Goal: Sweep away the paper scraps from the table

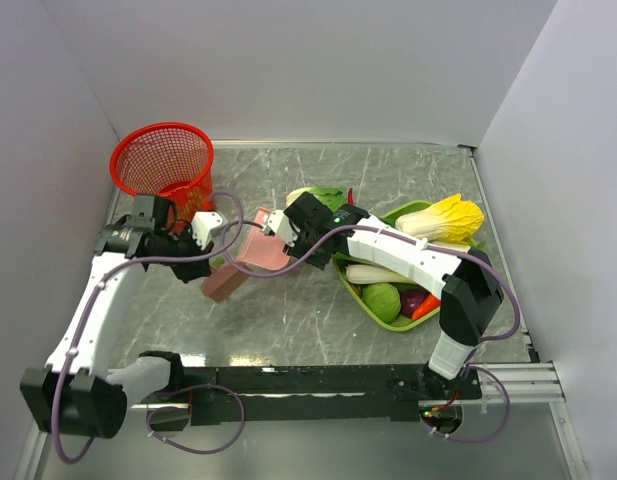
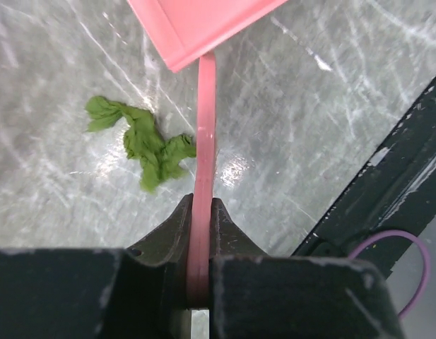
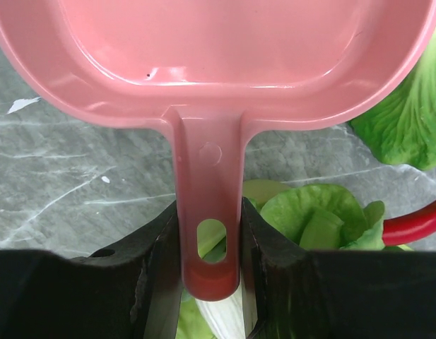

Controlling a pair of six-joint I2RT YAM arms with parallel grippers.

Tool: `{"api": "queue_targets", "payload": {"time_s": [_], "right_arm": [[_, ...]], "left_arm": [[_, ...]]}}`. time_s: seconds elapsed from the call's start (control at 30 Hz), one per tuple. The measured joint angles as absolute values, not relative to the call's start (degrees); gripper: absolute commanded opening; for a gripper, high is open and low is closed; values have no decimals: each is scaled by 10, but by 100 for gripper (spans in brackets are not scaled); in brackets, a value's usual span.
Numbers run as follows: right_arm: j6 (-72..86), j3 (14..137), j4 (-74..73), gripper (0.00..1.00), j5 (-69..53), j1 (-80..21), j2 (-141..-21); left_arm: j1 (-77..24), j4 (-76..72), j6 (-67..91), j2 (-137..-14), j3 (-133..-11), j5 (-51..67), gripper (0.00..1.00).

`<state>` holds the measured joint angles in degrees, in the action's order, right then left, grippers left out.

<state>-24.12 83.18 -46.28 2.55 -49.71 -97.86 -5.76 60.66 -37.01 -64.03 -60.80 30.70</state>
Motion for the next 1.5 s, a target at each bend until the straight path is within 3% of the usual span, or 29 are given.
{"api": "queue_targets", "payload": {"time_s": [0.33, 0.7, 1.17, 1.5], "right_arm": [[-239, 833, -460, 0, 30, -497, -981], [-249, 967, -566, 0, -2, -510, -1145], [-312, 978, -627, 0, -40, -520, -1182], [-298, 984, -621, 0, -42, -520, -1191]], "left_arm": [[-59, 658, -320, -527, -697, 210, 1], [-57, 639, -199, -550, -663, 2, 1], [-51, 557, -110, -551, -554, -13, 1], [-51, 498, -118, -617, -552, 29, 1]]}}
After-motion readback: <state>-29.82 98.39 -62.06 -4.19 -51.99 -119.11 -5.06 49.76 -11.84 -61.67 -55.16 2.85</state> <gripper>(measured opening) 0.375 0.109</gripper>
